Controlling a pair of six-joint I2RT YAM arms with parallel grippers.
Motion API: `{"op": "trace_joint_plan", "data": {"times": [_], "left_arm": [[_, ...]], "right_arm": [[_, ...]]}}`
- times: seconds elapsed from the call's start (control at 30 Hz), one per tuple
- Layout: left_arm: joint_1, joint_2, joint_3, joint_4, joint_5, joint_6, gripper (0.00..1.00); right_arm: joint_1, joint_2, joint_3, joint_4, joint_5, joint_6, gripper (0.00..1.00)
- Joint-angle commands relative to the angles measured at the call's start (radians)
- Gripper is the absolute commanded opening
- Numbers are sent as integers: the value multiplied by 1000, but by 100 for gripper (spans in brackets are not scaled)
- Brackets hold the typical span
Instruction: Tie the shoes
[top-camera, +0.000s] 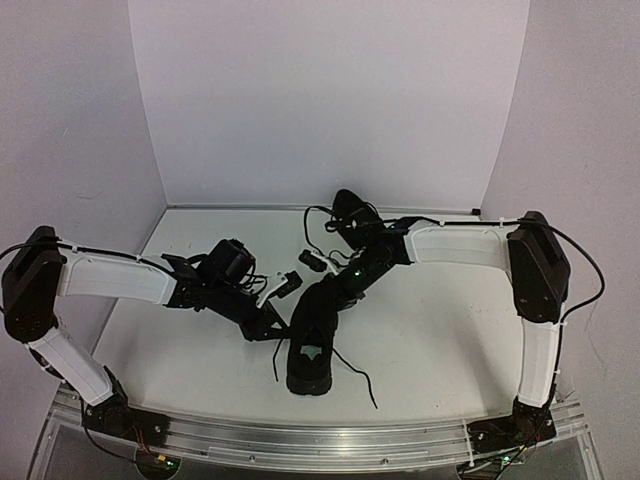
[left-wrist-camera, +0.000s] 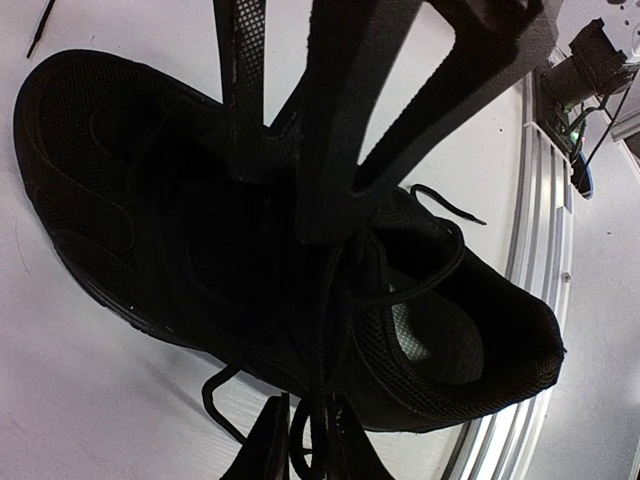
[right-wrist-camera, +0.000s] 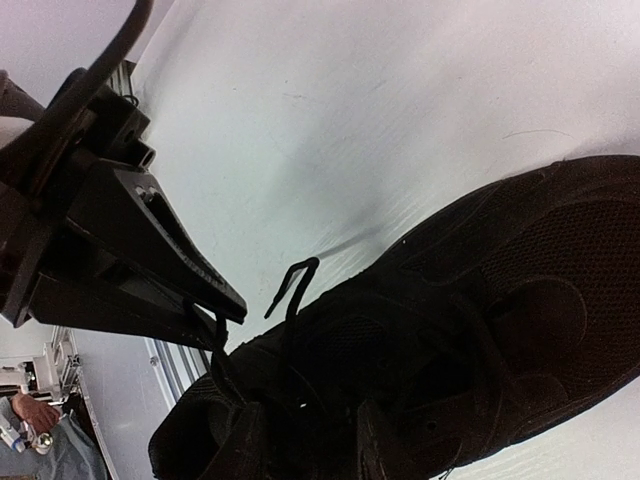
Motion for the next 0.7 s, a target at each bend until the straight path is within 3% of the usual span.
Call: {"op": "trace_joint_plan", "data": {"times": [0.0, 0.17, 0.67], "left_arm": [[3, 6, 20, 20, -13, 9, 14], [3, 16, 18, 23, -19, 1, 14], [2, 42, 18, 34, -17, -3, 12]], "right_arm": [[13, 0, 34, -19, -28, -20, 26], [15, -33, 36, -19, -47, -30, 15], [15, -101, -1, -19, -55, -46, 3]]}}
